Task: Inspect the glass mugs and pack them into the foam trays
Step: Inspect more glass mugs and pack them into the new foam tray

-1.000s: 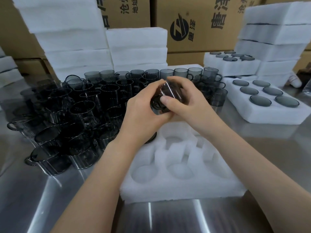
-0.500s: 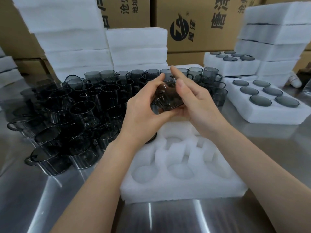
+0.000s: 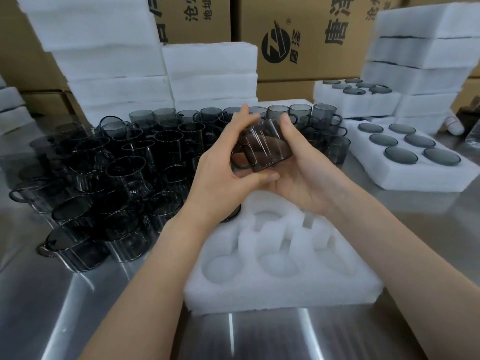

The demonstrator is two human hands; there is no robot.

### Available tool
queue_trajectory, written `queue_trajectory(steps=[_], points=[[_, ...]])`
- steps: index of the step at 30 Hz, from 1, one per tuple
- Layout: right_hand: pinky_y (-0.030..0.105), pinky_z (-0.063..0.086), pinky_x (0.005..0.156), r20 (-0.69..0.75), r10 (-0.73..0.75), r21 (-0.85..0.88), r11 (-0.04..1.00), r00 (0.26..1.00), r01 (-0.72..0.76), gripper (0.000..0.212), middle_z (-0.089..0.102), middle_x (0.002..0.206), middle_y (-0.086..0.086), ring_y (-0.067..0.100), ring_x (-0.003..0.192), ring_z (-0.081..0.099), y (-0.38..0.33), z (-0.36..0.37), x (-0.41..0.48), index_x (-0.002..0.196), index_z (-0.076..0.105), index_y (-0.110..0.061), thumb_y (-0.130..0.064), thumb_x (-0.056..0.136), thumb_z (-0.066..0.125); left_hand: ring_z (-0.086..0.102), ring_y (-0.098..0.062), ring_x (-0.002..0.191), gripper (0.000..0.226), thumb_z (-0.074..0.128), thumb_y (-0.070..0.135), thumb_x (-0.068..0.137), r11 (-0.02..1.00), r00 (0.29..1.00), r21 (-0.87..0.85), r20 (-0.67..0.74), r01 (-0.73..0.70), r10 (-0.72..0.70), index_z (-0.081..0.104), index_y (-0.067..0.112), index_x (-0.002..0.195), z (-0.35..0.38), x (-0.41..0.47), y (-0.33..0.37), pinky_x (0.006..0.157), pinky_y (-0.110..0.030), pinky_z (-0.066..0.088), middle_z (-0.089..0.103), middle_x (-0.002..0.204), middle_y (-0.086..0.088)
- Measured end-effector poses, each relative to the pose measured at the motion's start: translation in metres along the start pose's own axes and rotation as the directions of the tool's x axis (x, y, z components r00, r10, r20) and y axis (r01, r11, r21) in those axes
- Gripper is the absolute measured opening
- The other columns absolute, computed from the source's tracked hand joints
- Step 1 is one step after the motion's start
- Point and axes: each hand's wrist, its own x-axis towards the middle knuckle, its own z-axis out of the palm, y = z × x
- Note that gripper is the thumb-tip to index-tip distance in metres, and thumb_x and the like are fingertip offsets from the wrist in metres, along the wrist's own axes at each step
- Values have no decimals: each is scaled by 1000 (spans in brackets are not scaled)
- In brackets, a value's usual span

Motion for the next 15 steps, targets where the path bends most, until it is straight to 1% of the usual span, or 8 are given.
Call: queue_trajectory(steps=[2,4,6,7,8,10,12,15], points=[[42,60,76,-27,-17,-53,998,999,16,62,68,117,22,40,102,68,-1,1,-1,126,60,-6,-54,88,49,44,19,122,94,90,17,63,999,999,14,19,42,-42,42,29,143,-1,0,0,92,1,36,47,137,21],[46,60,80,-127,-116,-188,978,985,91,55,71,109,22,39,99,69,2,0,0,117,64,-2,-49,94,47,40,27,116,105,88,35,58,995,998,86,27,56,-58,37,26,149,0,0,2,97,0,32,43,127,33],[46,58,85,-164,-258,-394,902,952,176,42,72,104,19,29,96,70,6,0,0,109,68,-5,-39,100,46,37,30,113,105,84,42,59,988,999,152,15,34,-37,35,23,150,2,0,3,98,1,28,39,122,40],[42,58,84,-143,-321,-490,845,936,215,35,72,102,16,22,94,68,8,1,0,107,70,-9,-34,101,46,39,28,114,101,85,39,62,985,1000,171,6,19,-20,37,21,149,3,-1,3,98,0,29,40,122,39],[35,58,80,-111,-361,-544,802,926,248,29,72,99,9,15,92,67,10,1,0,106,70,-13,-29,102,46,42,23,117,95,86,33,66,982,1000,188,-3,3,-3,40,19,148,3,0,4,99,0,29,44,125,35],[28,58,71,-110,-368,-554,794,923,250,27,71,91,-1,9,87,67,10,2,-1,102,71,-18,-28,103,46,49,10,121,81,85,20,71,975,999,221,-23,-20,26,48,16,143,4,-1,4,99,-3,33,56,132,17],[34,59,68,-175,-346,-524,825,922,210,34,72,85,1,14,84,69,8,1,0,96,73,-12,-31,103,45,53,3,121,74,84,17,72,976,999,216,-18,-36,41,52,15,140,4,-1,4,101,-7,36,61,133,6],[51,57,77,-236,-297,-434,884,925,173,39,72,91,14,27,86,70,5,0,-1,100,72,-5,-33,103,45,54,-2,123,72,85,17,73,977,997,200,2,-74,75,53,14,138,3,-3,6,105,-14,39,61,134,3]])
